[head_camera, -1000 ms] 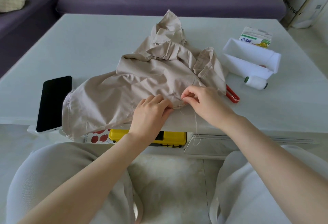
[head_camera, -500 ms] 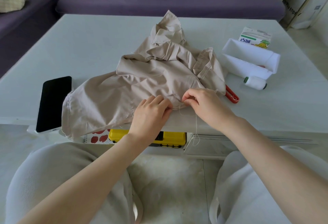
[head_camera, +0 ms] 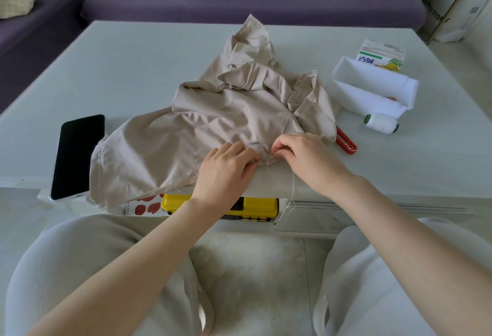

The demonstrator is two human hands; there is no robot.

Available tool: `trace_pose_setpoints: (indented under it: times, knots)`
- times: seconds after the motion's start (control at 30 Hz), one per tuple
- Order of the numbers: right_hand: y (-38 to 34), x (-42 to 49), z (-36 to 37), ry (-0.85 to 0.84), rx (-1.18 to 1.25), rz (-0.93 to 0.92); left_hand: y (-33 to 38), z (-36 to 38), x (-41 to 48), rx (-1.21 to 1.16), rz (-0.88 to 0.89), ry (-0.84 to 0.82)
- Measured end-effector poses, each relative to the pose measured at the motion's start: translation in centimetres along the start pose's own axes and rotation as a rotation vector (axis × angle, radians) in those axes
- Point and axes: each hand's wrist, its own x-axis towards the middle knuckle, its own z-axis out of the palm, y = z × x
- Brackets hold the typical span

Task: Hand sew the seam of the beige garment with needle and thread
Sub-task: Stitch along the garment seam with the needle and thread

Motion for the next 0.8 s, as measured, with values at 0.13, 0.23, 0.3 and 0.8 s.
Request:
trace_pose_setpoints:
  times: [0.13,0.23,0.3,0.8]
  knots:
    - [-0.1,0.0,0.0,0.006,0.008,-0.015,0.1,-0.2,0.2,-0.034,-0.016,0.005]
    - [-0.2,0.0,-0.1,0.016,0.016,-0.043,0.3,-0.4,0.4,-0.028,-0.012,0.008]
    - [-0.3,0.1,-0.2,0.023,0.015,-0.064,0.3,-0.5,0.5,-0.018,0.0,0.011]
    - [-1.2,0.5,-0.3,0.108,0.354,0.039,0.5,-1.4,1.7,-0.094,-0.093,0.019]
